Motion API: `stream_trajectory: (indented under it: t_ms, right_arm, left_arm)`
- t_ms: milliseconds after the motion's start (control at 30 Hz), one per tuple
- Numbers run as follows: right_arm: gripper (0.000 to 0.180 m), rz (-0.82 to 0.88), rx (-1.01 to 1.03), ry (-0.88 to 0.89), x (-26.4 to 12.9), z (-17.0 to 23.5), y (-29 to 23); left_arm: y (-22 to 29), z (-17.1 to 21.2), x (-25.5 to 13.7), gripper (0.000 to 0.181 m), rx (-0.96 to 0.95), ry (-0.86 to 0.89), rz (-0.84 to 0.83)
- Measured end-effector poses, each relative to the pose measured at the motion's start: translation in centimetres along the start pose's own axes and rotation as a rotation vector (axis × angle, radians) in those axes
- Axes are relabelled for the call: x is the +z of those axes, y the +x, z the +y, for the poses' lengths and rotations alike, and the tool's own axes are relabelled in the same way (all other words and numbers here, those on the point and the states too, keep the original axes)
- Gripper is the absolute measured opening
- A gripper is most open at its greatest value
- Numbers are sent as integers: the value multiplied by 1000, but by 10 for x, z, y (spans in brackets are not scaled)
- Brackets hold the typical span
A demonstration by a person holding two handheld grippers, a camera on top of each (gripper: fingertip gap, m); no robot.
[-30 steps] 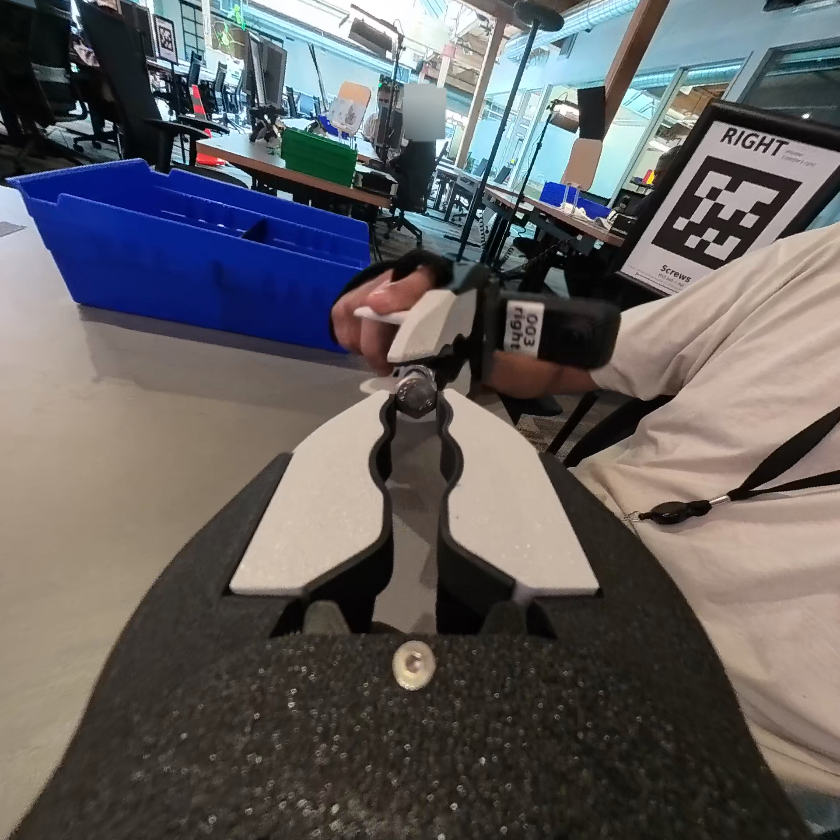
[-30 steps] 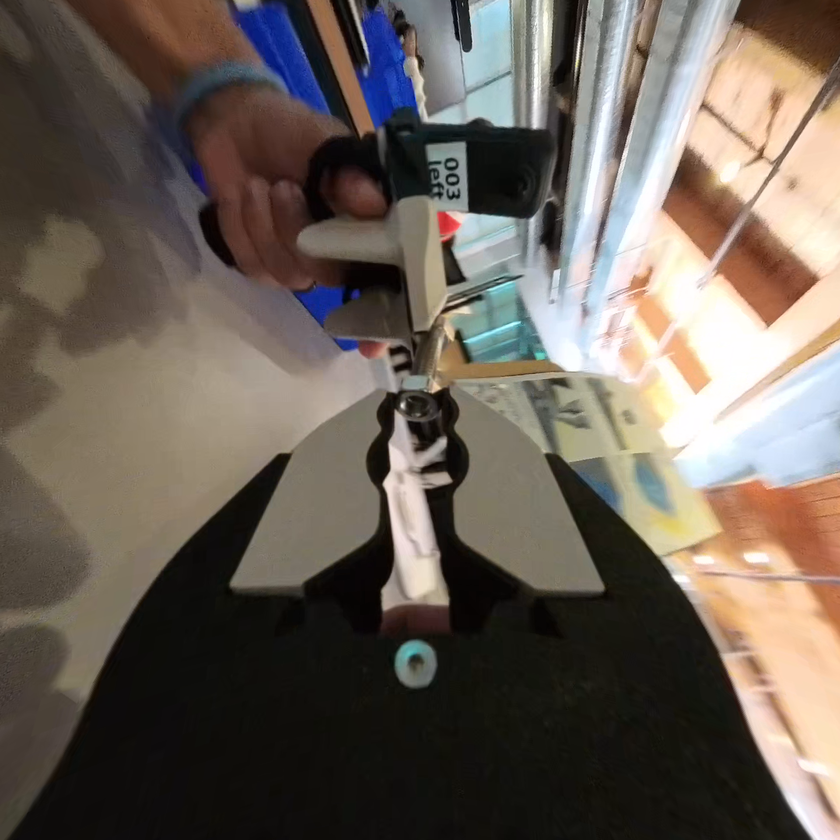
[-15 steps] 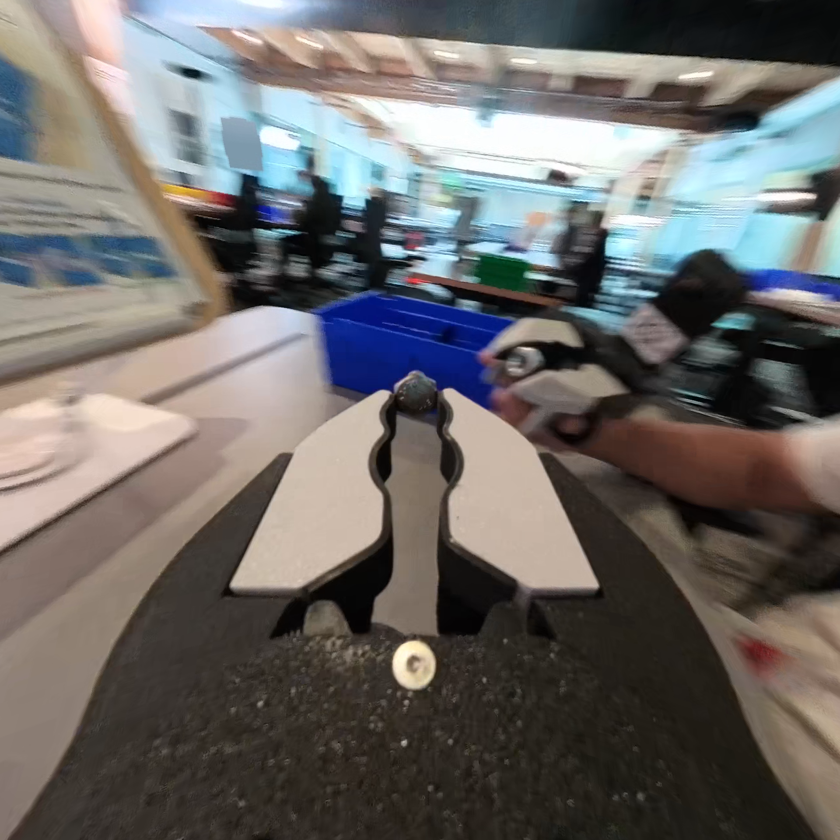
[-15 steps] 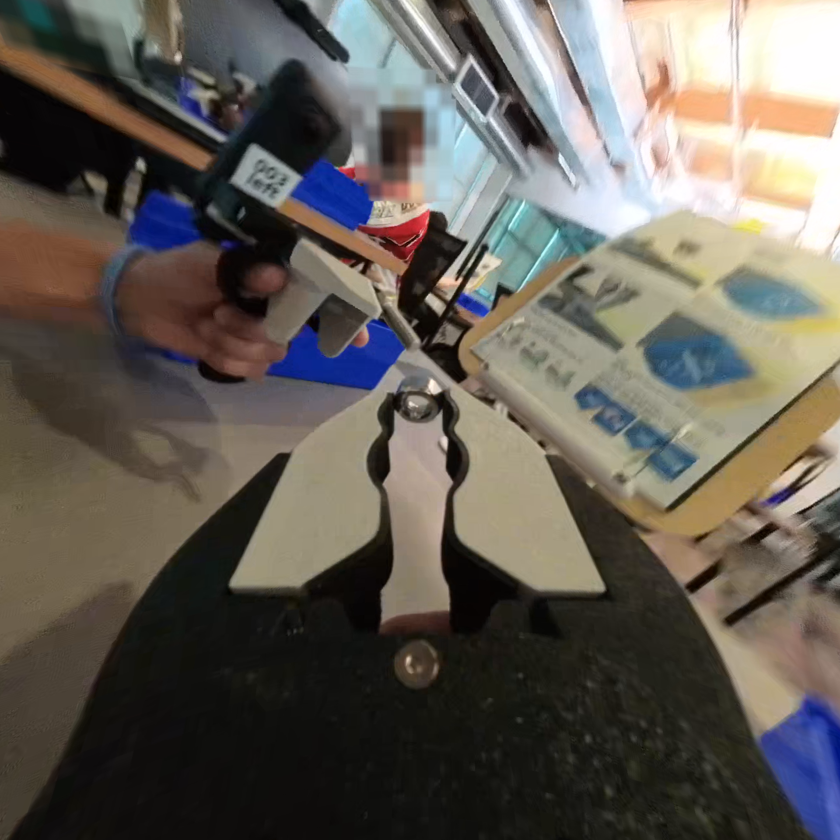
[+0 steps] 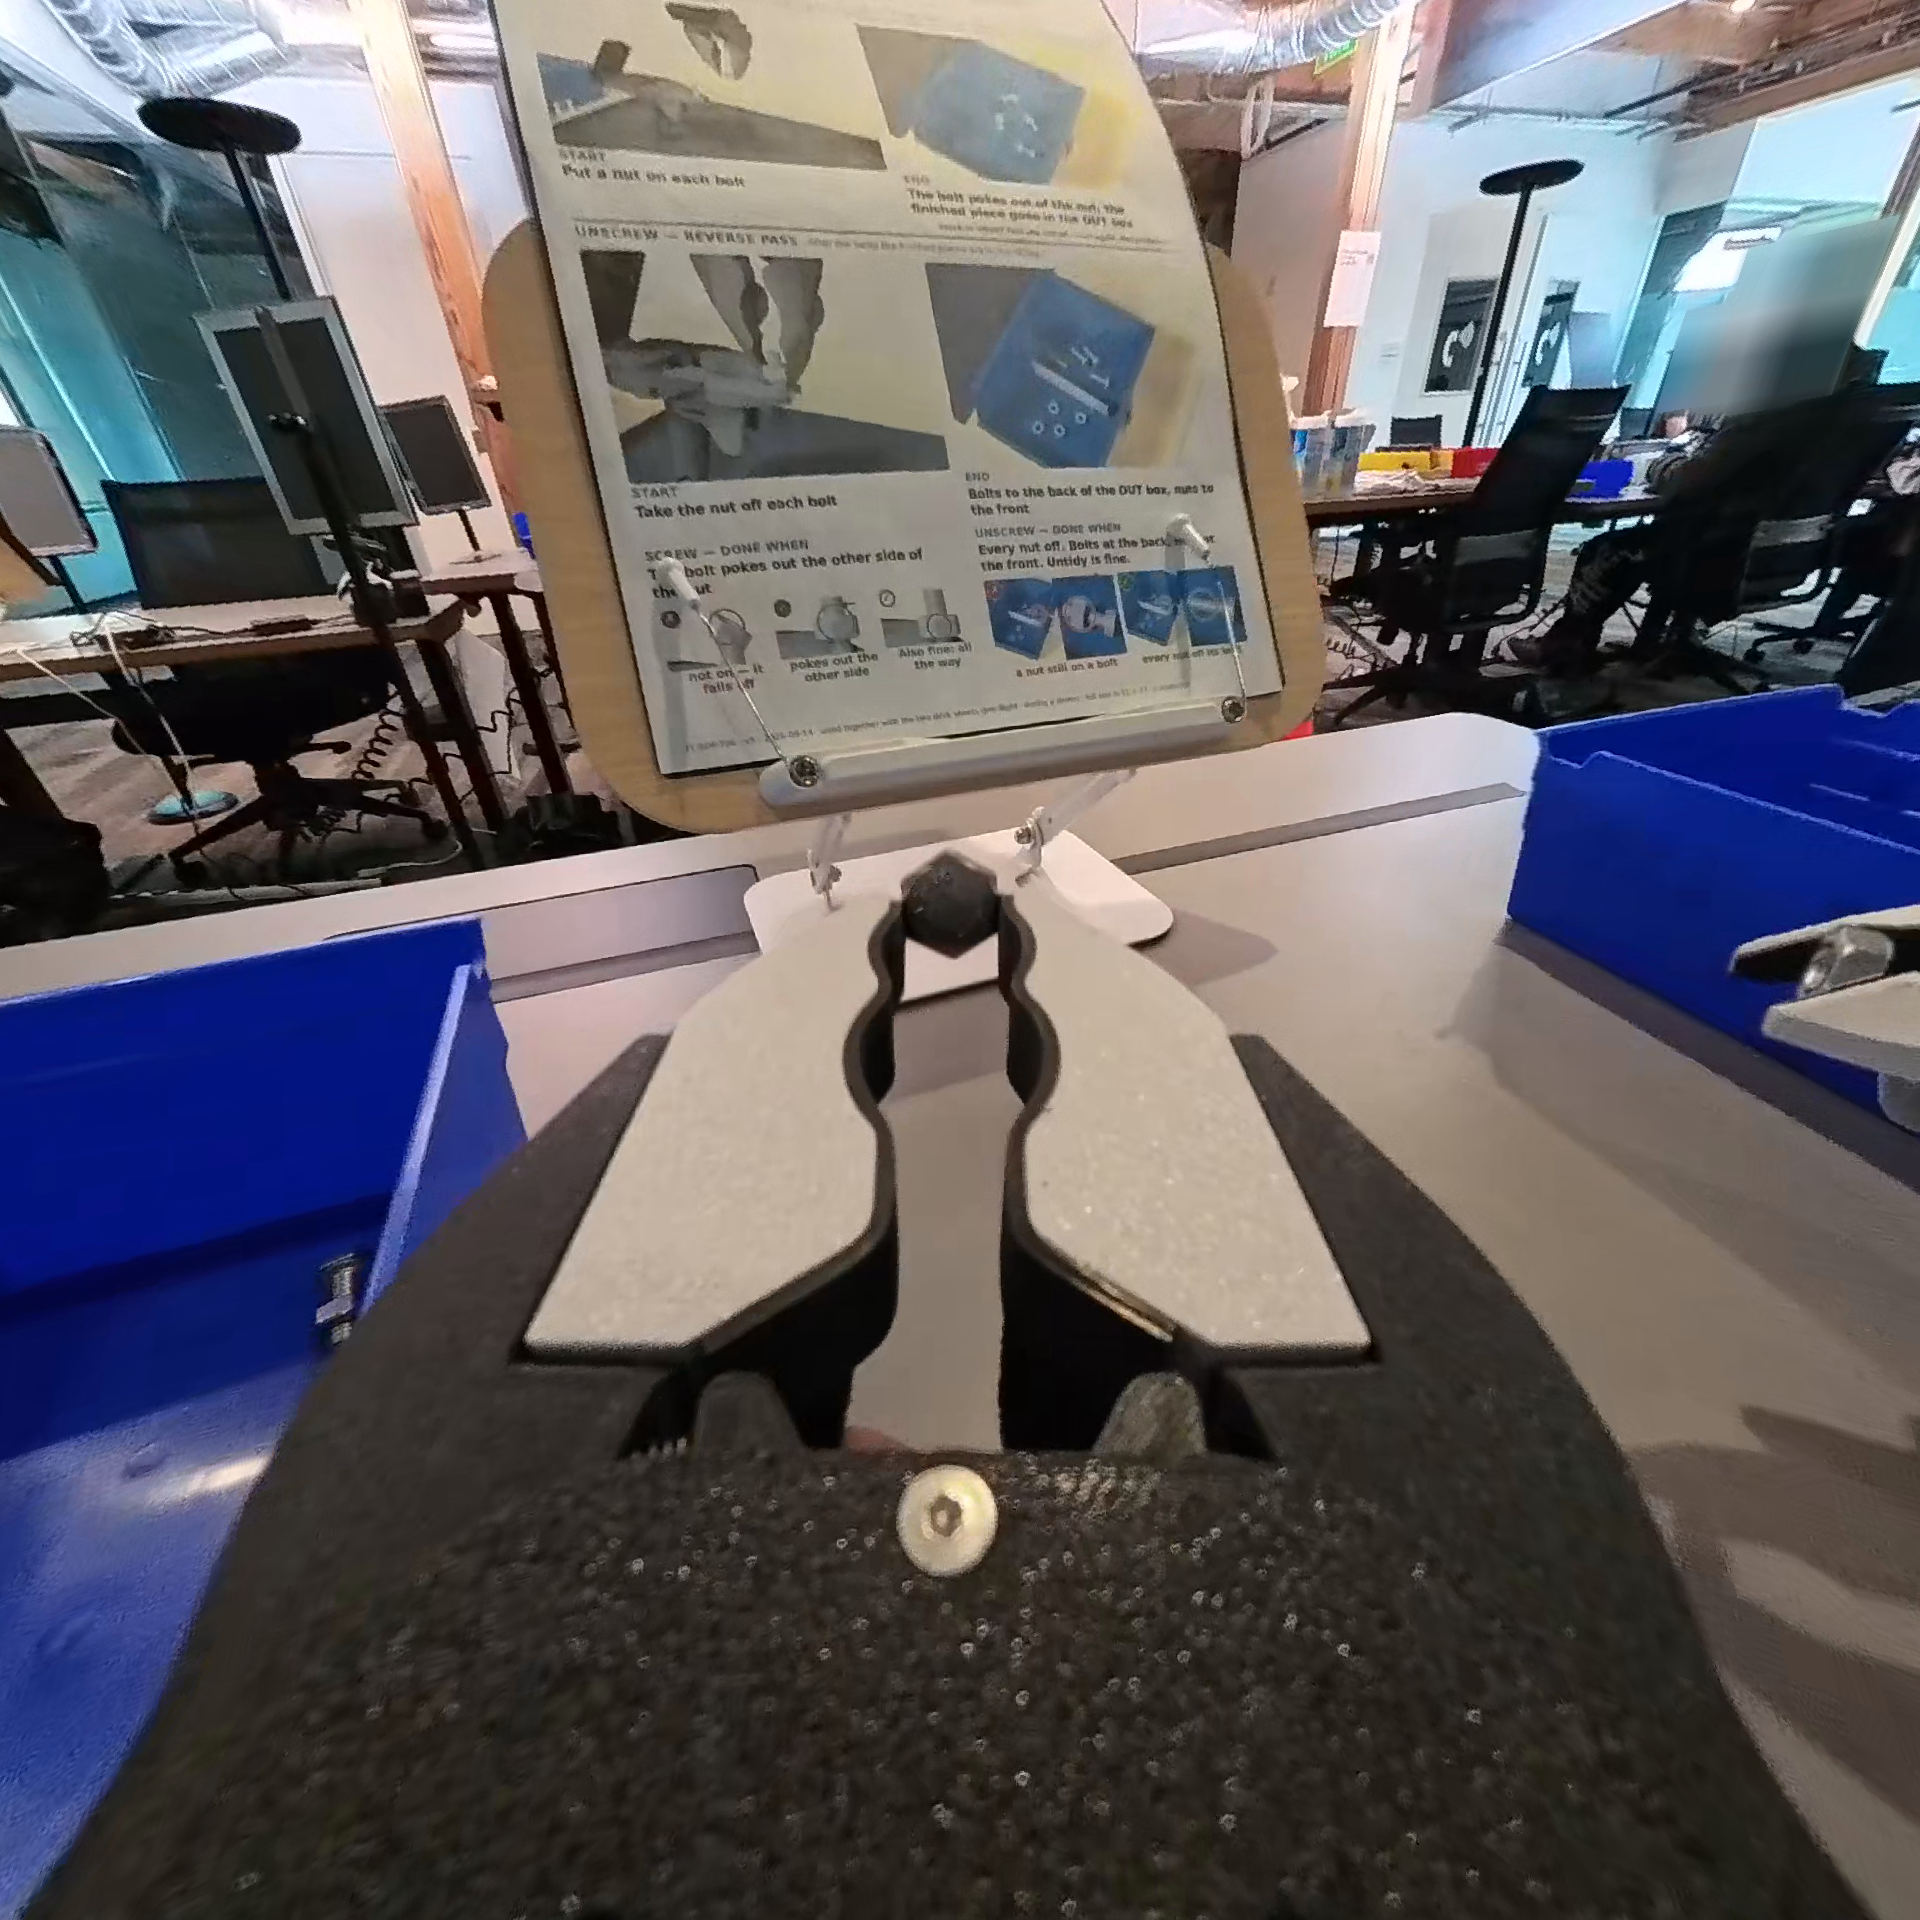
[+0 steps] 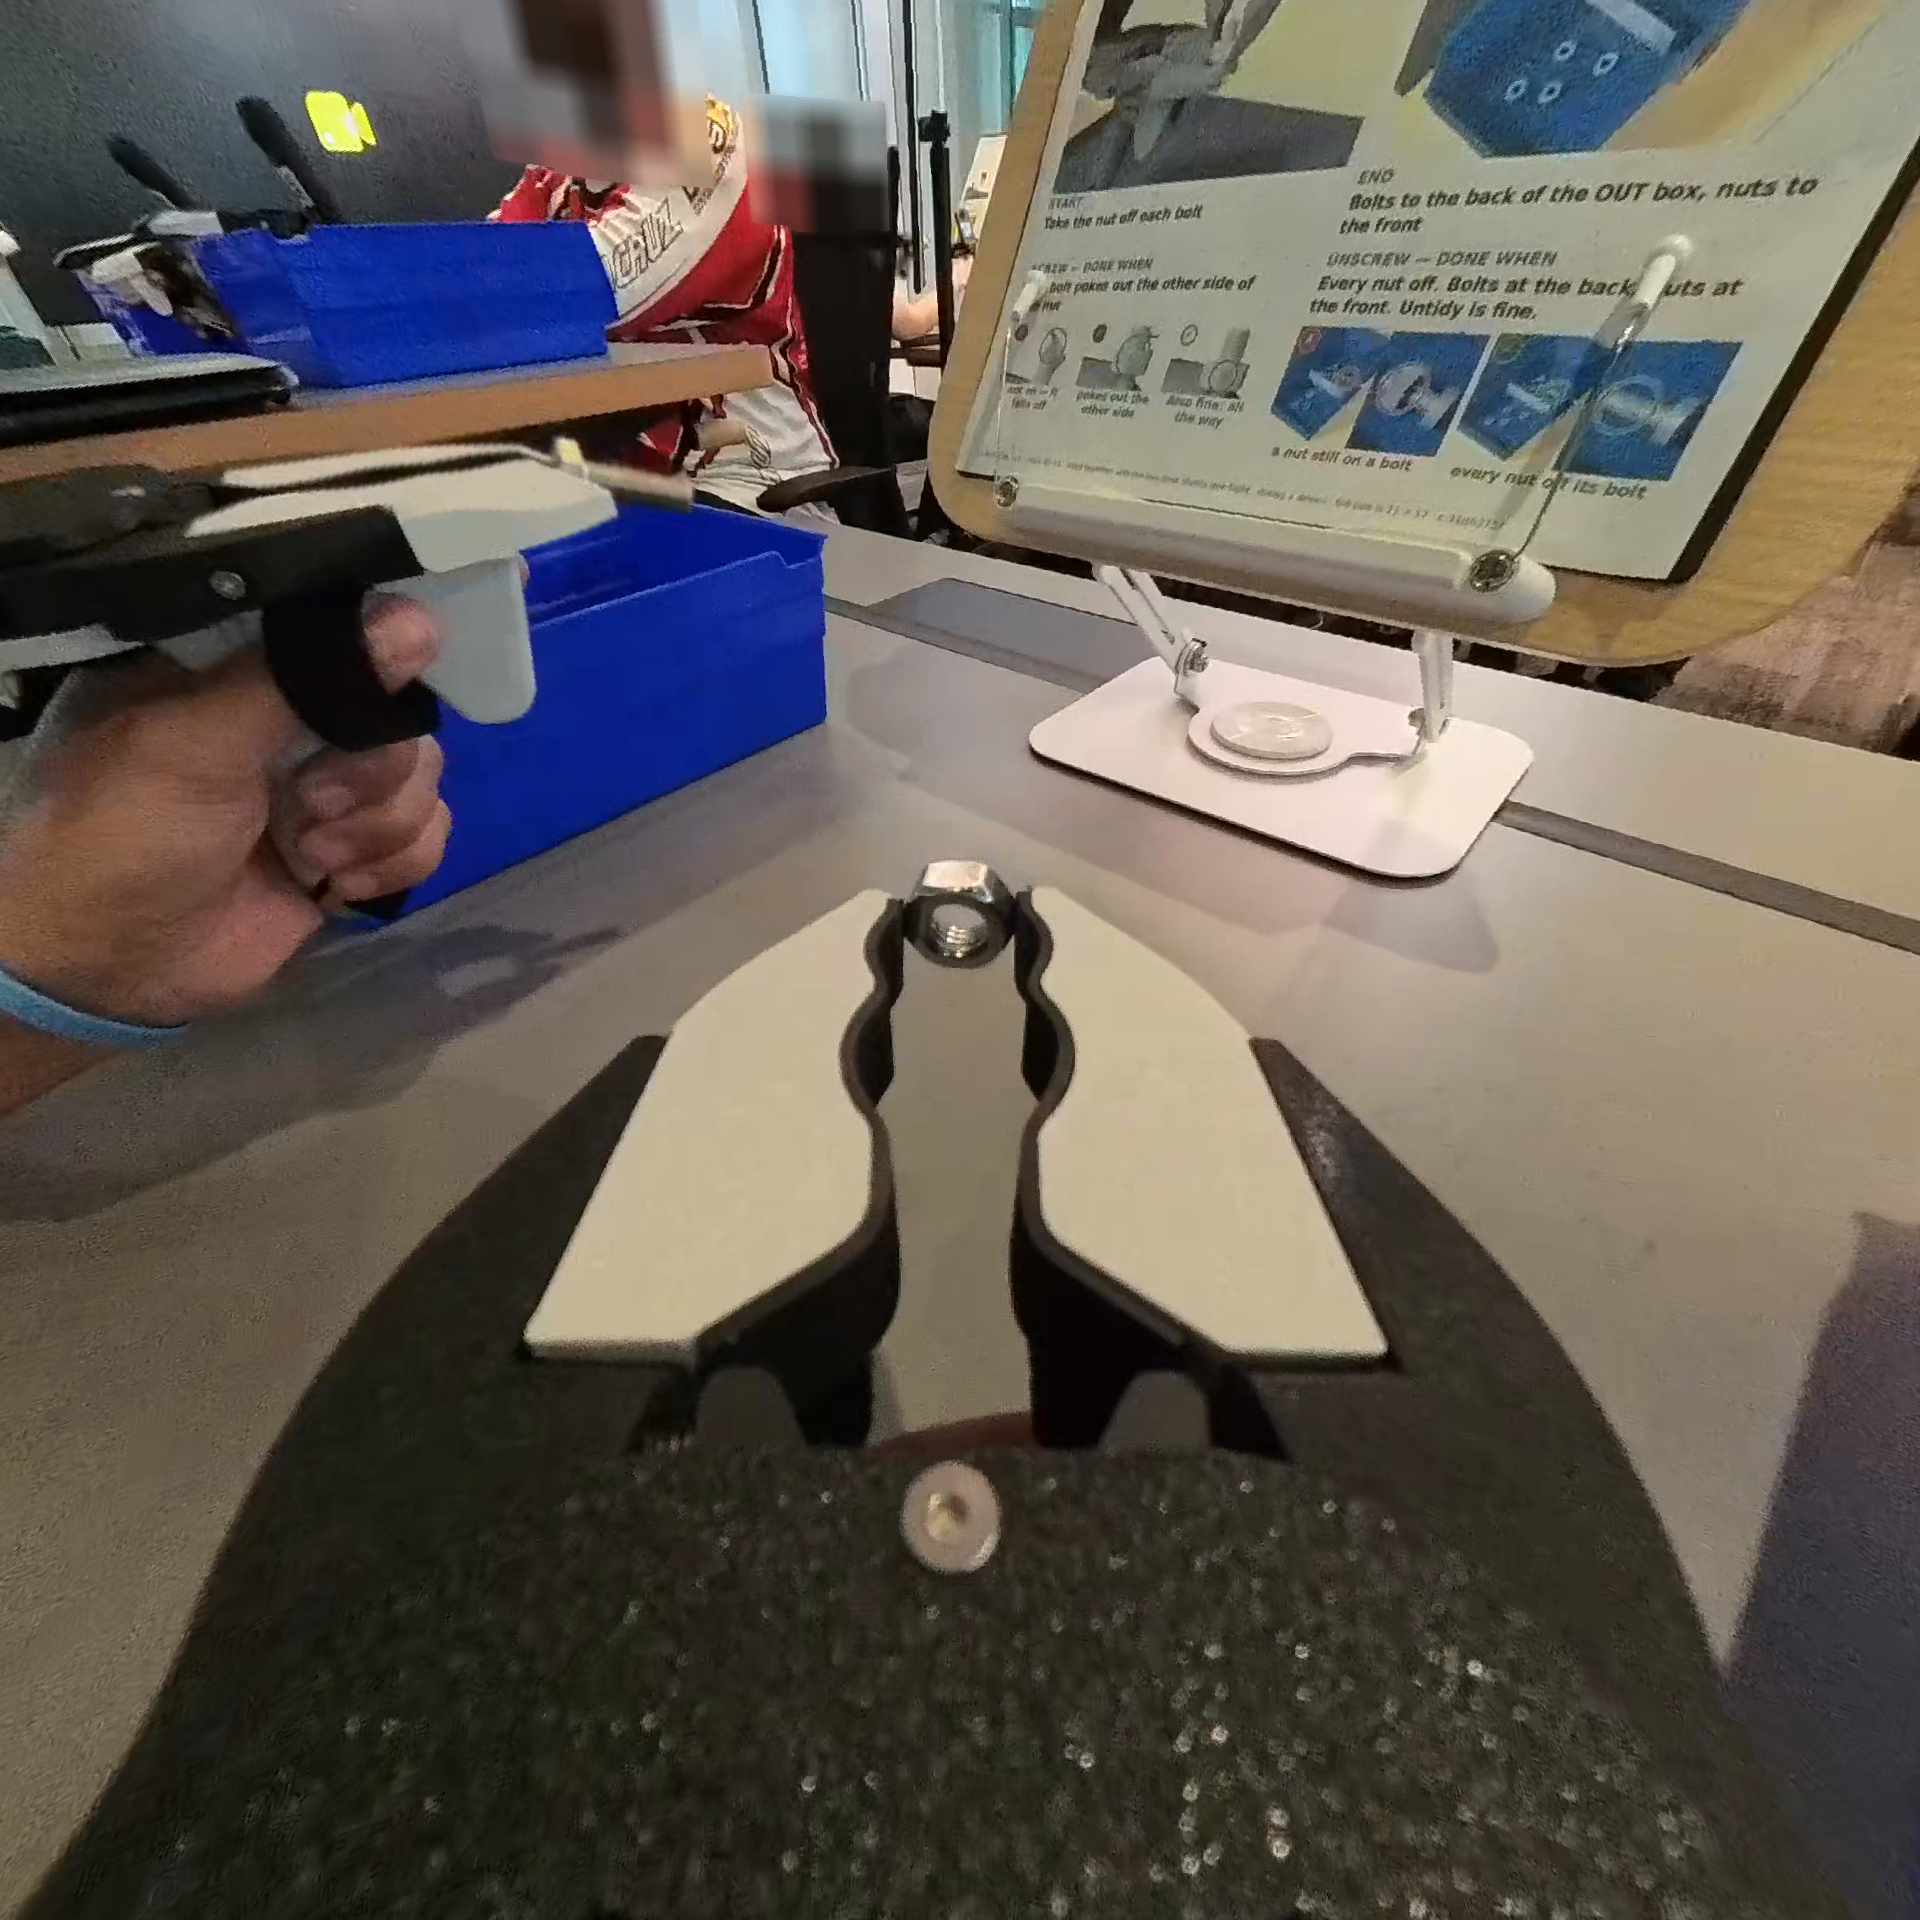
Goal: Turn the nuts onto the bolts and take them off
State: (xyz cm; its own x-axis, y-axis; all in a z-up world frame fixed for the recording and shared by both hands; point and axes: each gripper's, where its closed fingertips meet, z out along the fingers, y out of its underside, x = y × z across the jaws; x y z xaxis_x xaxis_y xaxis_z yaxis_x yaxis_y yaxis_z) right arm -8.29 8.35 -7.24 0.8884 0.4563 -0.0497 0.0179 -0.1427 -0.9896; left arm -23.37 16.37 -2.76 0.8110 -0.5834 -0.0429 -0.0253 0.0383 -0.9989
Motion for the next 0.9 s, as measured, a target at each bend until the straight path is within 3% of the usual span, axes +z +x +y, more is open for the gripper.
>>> stream_trajectory:
  t_ms: [133, 233, 333, 400, 467, 600, 700, 900]
  right_arm:
    - [20, 37, -86, 8, -15, -22, 9]
    - [20, 220, -323, -115, -74, -72, 59]
    - [20, 368, -285, -343, -142, -85, 136]
    - [20, 398, -252, -657, -176, -47, 187]
    - [21, 306, -161, -992, -202, 4, 214]
    - [21, 163, -65, -1311, -220, 72, 225]
    - [21, 170, 8, -1421, -222, 103, 219]
    - [21, 153, 99, -1479, -223, 138, 208]
  left_arm:
    - [0, 7, 4, 16, -25, -31, 26]
    - [0, 10, 6, 16, -41, -51, 48]
    - [2, 10, 7, 16, -57, -57, 67]
    - [6, 11, 7, 16, -57, -70, 93]
    - [12, 13, 7, 16, -58, -78, 118]
    - [22, 17, 9, 16, -18, -96, 145]
    - [23, 16, 9, 16, 14, -91, 149]
    - [16, 17, 10, 16, -21, -101, 144]
